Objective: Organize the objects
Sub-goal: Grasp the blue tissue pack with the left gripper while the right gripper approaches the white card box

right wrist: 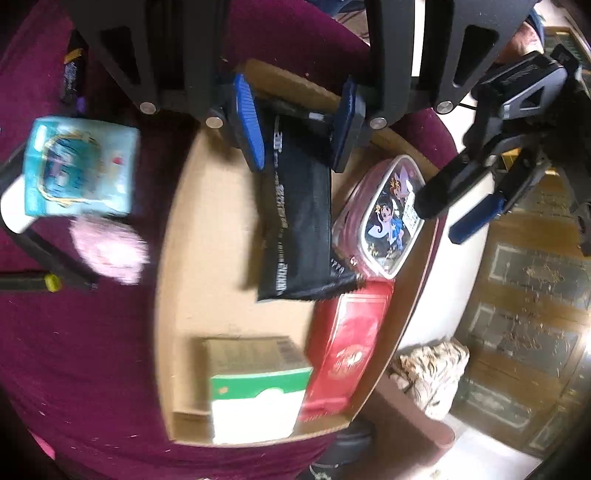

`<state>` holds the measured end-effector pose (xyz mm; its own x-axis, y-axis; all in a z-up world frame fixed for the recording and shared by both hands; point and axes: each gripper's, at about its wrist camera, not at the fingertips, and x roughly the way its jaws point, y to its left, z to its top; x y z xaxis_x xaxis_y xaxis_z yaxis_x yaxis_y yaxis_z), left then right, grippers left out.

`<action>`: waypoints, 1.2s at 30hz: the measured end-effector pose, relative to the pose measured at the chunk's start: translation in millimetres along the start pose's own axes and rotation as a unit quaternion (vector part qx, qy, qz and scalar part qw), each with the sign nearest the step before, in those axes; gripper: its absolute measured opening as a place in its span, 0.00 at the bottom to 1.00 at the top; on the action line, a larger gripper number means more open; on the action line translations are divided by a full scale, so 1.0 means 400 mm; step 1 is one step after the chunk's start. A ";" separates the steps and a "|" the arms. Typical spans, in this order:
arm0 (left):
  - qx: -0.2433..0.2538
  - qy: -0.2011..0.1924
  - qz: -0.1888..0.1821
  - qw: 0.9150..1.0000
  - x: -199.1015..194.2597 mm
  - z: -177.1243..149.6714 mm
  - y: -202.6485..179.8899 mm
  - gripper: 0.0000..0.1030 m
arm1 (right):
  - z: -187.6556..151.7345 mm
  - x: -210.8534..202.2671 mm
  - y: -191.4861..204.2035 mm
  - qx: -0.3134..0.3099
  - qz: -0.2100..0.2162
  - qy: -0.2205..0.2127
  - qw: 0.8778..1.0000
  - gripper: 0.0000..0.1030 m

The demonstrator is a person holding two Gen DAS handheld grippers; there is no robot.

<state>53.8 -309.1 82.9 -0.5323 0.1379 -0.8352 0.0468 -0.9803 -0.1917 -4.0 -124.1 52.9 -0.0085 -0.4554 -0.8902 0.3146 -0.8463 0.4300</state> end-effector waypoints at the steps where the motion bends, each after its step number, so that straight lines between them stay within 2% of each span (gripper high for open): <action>1: 0.004 -0.001 -0.001 1.000 0.001 0.000 -0.012 0.76 | -0.005 -0.018 -0.013 0.002 0.003 -0.007 1.000 0.41; 6: 0.029 -0.004 -0.019 0.999 -0.001 0.008 -0.081 0.76 | -0.035 -0.116 -0.098 0.032 0.017 -0.046 0.998 0.45; 8: 0.049 -0.005 -0.029 0.998 -0.001 0.010 -0.128 0.76 | -0.054 -0.170 -0.155 0.055 0.019 -0.068 0.996 0.52; 12: 0.114 -0.006 -0.061 0.992 0.001 0.008 -0.246 0.77 | -0.103 -0.270 -0.274 0.109 0.025 -0.101 0.988 0.56; 13: 0.138 -0.005 -0.070 0.988 0.004 0.005 -0.283 0.77 | -0.122 -0.292 -0.302 0.120 0.025 -0.107 0.987 0.57; 16: 0.223 0.003 -0.093 0.970 0.024 -0.014 -0.397 0.79 | -0.181 -0.343 -0.397 0.157 0.018 -0.120 0.980 0.60; 21: 0.336 0.033 -0.118 0.934 0.086 -0.036 -0.531 0.79 | -0.275 -0.388 -0.523 0.209 0.016 -0.113 0.971 0.60; 29: 0.410 0.078 -0.122 0.900 0.189 -0.015 -0.584 0.78 | -0.347 -0.469 -0.624 0.240 0.003 -0.143 0.960 0.60; 33: 0.431 0.091 -0.120 0.890 0.236 0.002 -0.597 0.78 | -0.367 -0.484 -0.651 0.251 -0.001 -0.147 0.957 0.60; 36: 0.451 0.082 -0.126 0.880 0.248 0.009 -0.609 0.78 | -0.372 -0.487 -0.663 0.260 -0.004 -0.149 0.954 0.61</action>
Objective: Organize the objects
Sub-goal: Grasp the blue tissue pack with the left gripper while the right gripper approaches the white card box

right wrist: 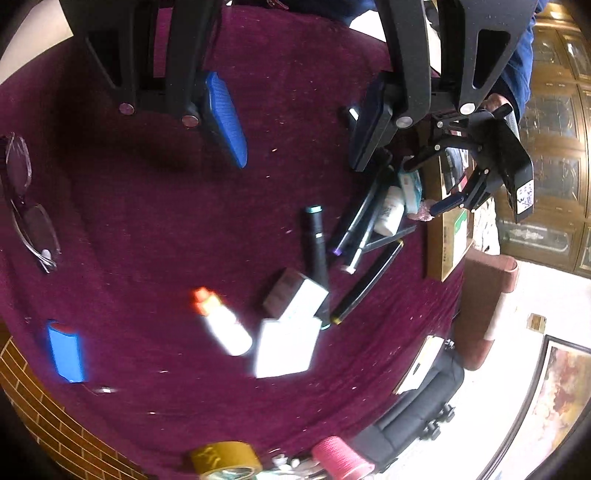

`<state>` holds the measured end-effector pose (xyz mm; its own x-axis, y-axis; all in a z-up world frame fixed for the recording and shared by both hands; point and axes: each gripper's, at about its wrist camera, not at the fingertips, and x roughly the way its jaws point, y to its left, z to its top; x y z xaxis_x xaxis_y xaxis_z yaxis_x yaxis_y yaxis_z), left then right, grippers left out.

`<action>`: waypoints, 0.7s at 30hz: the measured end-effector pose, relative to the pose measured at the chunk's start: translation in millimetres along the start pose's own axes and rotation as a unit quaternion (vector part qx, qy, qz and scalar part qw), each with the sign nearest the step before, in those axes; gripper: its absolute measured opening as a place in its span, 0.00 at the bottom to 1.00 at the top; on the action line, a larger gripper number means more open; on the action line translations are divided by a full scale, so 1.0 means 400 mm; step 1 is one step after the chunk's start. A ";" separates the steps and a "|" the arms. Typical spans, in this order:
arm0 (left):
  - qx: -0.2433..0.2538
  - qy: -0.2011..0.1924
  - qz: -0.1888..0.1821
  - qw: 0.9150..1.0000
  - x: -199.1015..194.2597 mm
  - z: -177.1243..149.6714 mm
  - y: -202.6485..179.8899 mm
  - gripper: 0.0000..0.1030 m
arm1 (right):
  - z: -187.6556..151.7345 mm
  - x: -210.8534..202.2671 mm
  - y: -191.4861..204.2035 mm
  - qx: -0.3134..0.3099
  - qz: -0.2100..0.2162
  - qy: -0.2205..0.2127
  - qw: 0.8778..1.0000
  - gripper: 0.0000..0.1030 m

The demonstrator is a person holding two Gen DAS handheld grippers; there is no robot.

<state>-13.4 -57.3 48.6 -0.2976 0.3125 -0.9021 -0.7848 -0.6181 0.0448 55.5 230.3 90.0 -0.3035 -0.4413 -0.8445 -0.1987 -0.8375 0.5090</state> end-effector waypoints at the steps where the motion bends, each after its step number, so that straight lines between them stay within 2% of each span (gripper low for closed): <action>1: 0.004 -0.001 -0.002 1.000 0.004 0.007 -0.003 0.78 | 0.001 -0.001 -0.003 0.002 -0.001 -0.001 1.000 0.61; 3: 0.014 -0.001 -0.004 1.000 0.019 0.017 -0.013 0.78 | 0.003 -0.002 -0.005 0.005 -0.002 -0.003 1.000 0.61; 6: 0.031 0.000 0.012 0.999 0.039 0.021 -0.040 0.78 | 0.005 0.001 -0.001 0.006 -0.003 -0.002 1.000 0.61; 8: 0.018 -0.001 0.016 1.000 0.046 0.018 -0.048 0.70 | 0.009 0.006 0.003 0.005 -0.003 0.000 1.000 0.61; 9: 0.005 -0.002 0.011 1.000 0.046 0.014 -0.047 0.55 | 0.011 0.010 0.006 0.004 -0.004 0.001 1.000 0.61; 12: -0.069 -0.017 -0.003 0.997 0.038 -0.014 -0.030 0.54 | 0.020 0.022 0.010 0.007 -0.004 0.006 1.000 0.62; 15: -0.160 -0.039 -0.014 0.986 0.012 -0.061 -0.018 0.53 | 0.039 0.033 0.011 0.016 -0.004 0.005 1.000 0.63; 18: -0.223 -0.045 -0.009 0.974 -0.008 -0.099 -0.037 0.53 | 0.076 0.044 0.008 0.035 0.000 0.005 0.999 0.65; 21: -0.248 -0.041 0.009 0.968 -0.021 -0.119 -0.067 0.54 | 0.131 0.060 0.015 0.044 -0.018 -0.008 0.999 0.72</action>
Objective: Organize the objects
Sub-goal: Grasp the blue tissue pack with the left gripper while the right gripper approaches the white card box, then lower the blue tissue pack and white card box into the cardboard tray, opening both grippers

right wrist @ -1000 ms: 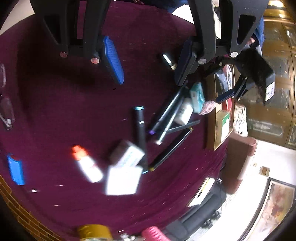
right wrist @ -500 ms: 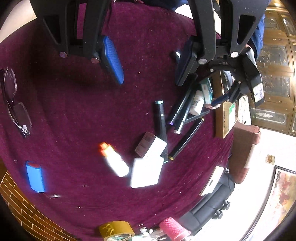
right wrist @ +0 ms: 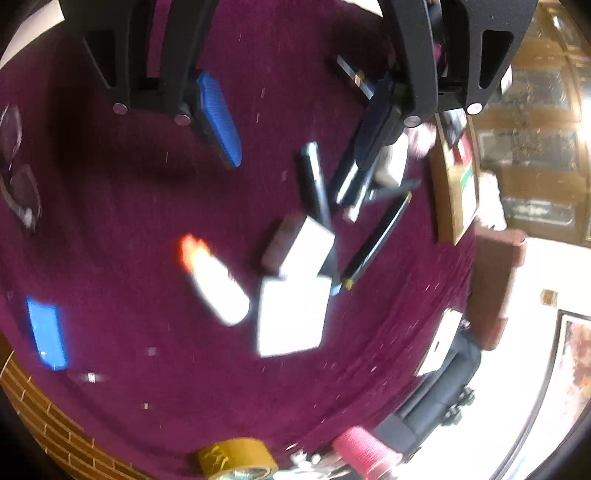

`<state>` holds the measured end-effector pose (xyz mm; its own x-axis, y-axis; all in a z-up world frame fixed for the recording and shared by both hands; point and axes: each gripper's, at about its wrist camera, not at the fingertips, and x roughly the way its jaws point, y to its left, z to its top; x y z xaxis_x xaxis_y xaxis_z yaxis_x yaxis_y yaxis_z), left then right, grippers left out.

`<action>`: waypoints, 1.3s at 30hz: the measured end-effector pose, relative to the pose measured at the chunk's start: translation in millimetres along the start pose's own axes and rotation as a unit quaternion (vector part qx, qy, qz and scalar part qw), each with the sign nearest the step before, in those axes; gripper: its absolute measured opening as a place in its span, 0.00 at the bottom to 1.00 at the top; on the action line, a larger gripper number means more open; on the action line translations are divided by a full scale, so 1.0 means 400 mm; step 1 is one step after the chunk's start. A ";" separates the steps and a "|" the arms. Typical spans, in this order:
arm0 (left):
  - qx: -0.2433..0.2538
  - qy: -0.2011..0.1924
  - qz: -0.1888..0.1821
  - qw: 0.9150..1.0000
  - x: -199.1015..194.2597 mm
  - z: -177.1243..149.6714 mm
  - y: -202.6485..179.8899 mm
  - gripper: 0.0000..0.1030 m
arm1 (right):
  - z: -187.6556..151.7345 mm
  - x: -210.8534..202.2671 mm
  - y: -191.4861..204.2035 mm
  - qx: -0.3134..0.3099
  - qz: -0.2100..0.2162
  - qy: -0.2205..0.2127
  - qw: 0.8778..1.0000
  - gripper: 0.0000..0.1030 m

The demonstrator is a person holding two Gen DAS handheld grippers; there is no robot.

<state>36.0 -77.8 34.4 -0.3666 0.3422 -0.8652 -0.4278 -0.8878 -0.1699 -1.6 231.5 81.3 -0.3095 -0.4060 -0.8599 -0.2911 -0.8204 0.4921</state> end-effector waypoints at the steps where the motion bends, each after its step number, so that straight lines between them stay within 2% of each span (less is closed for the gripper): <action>1: -0.005 0.001 0.013 1.000 -0.005 -0.013 -0.008 0.54 | 0.018 0.011 0.006 0.001 -0.005 0.001 1.000 0.74; 4: -0.003 -0.005 0.037 0.999 -0.015 -0.030 -0.022 0.54 | 0.079 0.071 0.030 0.013 -0.023 0.022 0.999 0.74; 10: 0.013 0.001 0.068 0.998 -0.006 -0.058 -0.044 0.54 | 0.124 0.156 0.061 0.006 -0.070 0.034 0.997 0.72; 11: 0.015 0.001 0.070 0.997 -0.004 -0.063 -0.046 0.54 | 0.127 0.173 0.063 0.001 -0.080 0.038 0.996 0.57; 12: 0.017 0.003 0.073 0.997 0.003 -0.065 -0.049 0.54 | 0.127 0.184 0.060 -0.002 -0.085 0.043 0.995 0.51; 16: 0.026 0.009 0.091 0.995 0.024 -0.085 -0.054 0.55 | 0.118 0.171 0.057 -0.026 -0.092 0.019 0.995 0.45; 20: 0.005 -0.004 0.078 0.997 0.011 -0.087 -0.038 0.52 | 0.084 0.141 0.043 -0.038 -0.075 0.013 0.996 0.43; 27: -0.057 -0.022 0.032 0.998 -0.024 -0.068 0.004 0.51 | 0.026 0.078 0.034 -0.047 -0.035 0.004 0.998 0.43; 35: -0.075 -0.054 0.006 0.996 -0.077 -0.039 0.011 0.51 | -0.017 0.021 0.104 -0.097 -0.022 -0.023 0.995 0.43; 39: -0.079 -0.074 0.001 0.994 -0.117 -0.034 0.014 0.51 | -0.046 0.012 0.164 -0.129 0.000 -0.025 0.991 0.43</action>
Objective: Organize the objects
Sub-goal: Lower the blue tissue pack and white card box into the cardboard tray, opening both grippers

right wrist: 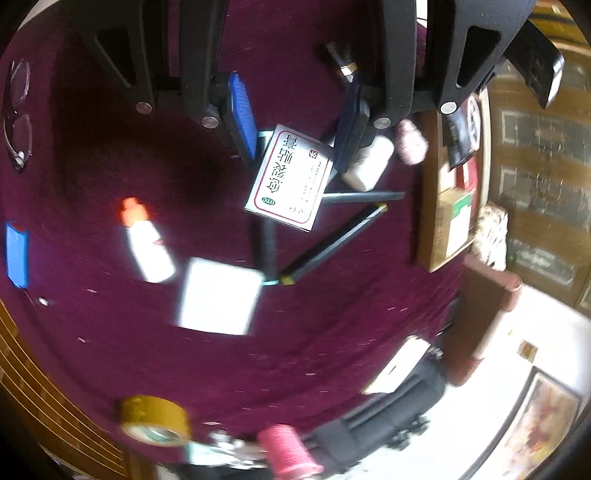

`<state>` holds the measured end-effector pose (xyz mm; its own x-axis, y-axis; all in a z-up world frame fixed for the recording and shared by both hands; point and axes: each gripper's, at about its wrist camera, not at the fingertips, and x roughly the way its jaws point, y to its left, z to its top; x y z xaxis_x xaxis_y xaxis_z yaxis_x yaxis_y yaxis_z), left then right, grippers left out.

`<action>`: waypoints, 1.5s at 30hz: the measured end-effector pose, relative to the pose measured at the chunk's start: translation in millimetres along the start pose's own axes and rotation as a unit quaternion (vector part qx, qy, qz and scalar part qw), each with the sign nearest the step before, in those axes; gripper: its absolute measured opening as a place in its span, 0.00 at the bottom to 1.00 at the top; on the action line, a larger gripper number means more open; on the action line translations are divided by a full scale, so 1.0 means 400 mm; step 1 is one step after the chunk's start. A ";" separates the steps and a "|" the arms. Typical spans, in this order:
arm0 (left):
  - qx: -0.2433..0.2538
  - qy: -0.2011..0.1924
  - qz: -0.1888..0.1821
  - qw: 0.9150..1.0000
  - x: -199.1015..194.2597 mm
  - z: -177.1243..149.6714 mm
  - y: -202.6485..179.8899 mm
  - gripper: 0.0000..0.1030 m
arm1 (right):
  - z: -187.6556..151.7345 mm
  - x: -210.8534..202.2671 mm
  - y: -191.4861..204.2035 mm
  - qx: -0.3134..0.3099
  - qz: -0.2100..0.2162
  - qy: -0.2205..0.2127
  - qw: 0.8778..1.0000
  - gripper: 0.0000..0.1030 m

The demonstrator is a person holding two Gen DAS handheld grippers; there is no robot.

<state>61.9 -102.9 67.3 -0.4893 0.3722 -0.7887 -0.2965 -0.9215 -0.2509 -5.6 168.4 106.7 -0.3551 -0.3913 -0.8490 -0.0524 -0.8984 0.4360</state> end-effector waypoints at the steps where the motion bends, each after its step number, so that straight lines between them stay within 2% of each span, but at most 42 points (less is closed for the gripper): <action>1: -0.002 -0.005 -0.003 1.000 -0.012 0.004 0.003 0.51 | -0.004 -0.001 0.015 -0.007 0.004 0.000 1.000 0.43; 7: -0.017 -0.040 0.003 0.999 -0.093 0.018 0.041 0.51 | -0.037 0.027 0.135 -0.058 0.027 0.021 0.998 0.43; 13: -0.050 -0.055 0.024 0.997 -0.148 0.008 0.133 0.51 | -0.063 0.072 0.239 -0.096 0.039 0.046 0.994 0.44; 19: -0.068 -0.053 0.040 0.995 -0.159 -0.002 0.198 0.51 | -0.067 0.132 0.367 -0.126 0.055 0.069 0.988 0.44; 26: -0.078 -0.050 0.036 0.995 -0.116 0.010 0.226 0.51 | -0.050 0.200 0.507 -0.179 0.047 0.085 0.979 0.44; 31: -0.090 -0.041 0.035 0.995 -0.062 0.022 0.237 0.51 | -0.039 0.265 0.562 -0.195 0.040 0.105 0.974 0.44; 37: -0.094 -0.047 0.036 0.994 -0.037 0.018 0.247 0.51 | -0.023 0.332 0.584 -0.199 0.033 0.121 0.972 0.44; 45: -0.067 -0.068 0.046 0.994 -0.033 -0.003 0.241 0.51 | -0.024 0.409 0.594 -0.194 0.036 0.154 0.968 0.44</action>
<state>41.0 -196.8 53.0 -0.6185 0.2882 -0.7310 -0.1379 -0.9557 -0.2601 -67.2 -111.0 68.5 -0.0458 -0.4420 -0.8959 0.3375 -0.8509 0.4025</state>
